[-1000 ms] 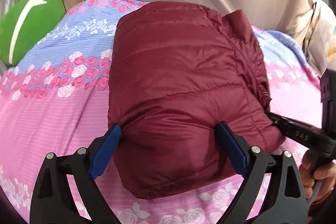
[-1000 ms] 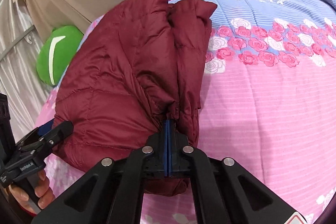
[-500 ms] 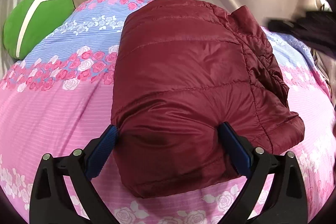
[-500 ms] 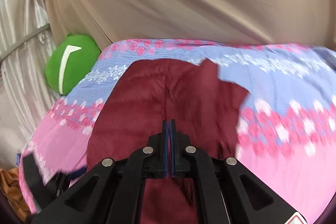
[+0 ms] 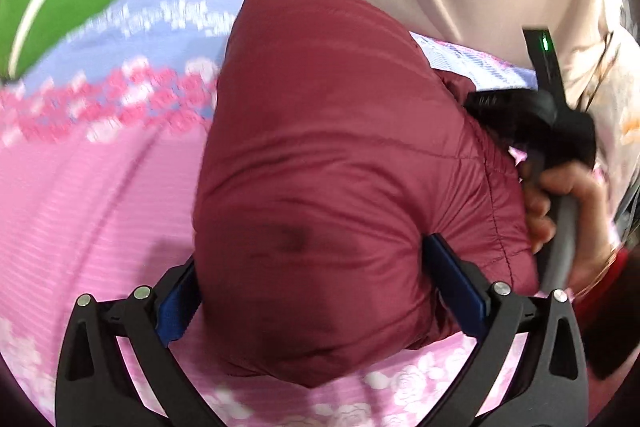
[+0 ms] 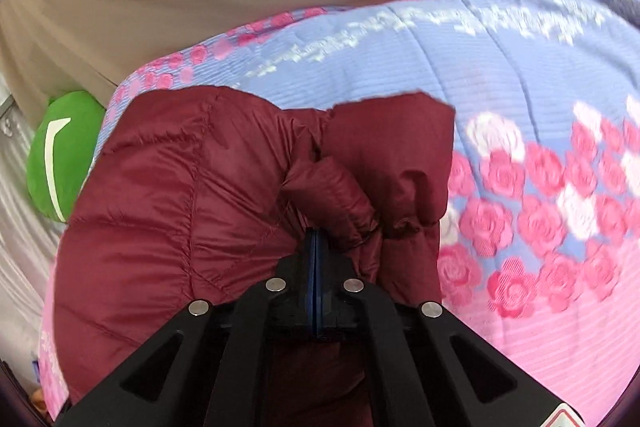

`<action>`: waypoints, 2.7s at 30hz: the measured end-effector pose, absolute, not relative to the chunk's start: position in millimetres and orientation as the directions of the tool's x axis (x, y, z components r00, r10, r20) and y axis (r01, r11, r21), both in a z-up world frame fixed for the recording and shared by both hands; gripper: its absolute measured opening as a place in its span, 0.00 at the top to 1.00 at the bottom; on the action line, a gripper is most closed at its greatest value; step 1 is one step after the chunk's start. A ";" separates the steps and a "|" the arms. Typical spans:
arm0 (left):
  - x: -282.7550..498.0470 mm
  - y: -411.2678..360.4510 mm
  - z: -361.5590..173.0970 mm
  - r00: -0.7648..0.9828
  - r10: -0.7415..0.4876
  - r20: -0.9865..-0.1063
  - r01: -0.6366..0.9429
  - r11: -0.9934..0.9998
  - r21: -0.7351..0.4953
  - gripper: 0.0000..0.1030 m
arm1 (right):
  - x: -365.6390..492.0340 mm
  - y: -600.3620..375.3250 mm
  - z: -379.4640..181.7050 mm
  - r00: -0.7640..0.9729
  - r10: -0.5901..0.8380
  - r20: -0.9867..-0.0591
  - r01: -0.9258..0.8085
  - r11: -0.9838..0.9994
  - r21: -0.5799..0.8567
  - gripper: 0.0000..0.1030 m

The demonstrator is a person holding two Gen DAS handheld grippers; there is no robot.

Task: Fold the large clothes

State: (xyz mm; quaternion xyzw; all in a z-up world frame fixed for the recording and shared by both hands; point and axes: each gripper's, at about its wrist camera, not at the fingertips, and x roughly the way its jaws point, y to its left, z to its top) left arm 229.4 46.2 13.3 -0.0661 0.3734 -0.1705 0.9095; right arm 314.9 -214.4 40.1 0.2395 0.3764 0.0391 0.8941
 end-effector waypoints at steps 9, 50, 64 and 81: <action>228.7 49.4 13.2 0.669 -0.340 -0.661 0.228 0.940 -0.254 0.04 | 249.4 -211.1 94.7 0.792 0.225 -0.567 0.071 0.889 0.452 0.96; 110.1 28.7 7.1 0.769 -0.038 -0.638 0.042 0.999 -0.008 0.05 | 42.2 -138.6 29.9 0.714 0.056 -0.698 0.123 0.971 0.204 0.51; 105.0 18.8 7.9 0.779 -0.002 -0.627 0.049 0.997 0.058 0.05 | 39.6 -131.4 30.2 0.713 0.015 -0.701 0.134 0.978 0.157 0.46; 103.3 15.7 7.3 0.780 0.006 -0.626 0.047 0.997 0.069 0.05 | 35.4 -121.3 36.1 0.727 -0.058 -0.684 0.162 0.983 0.089 0.46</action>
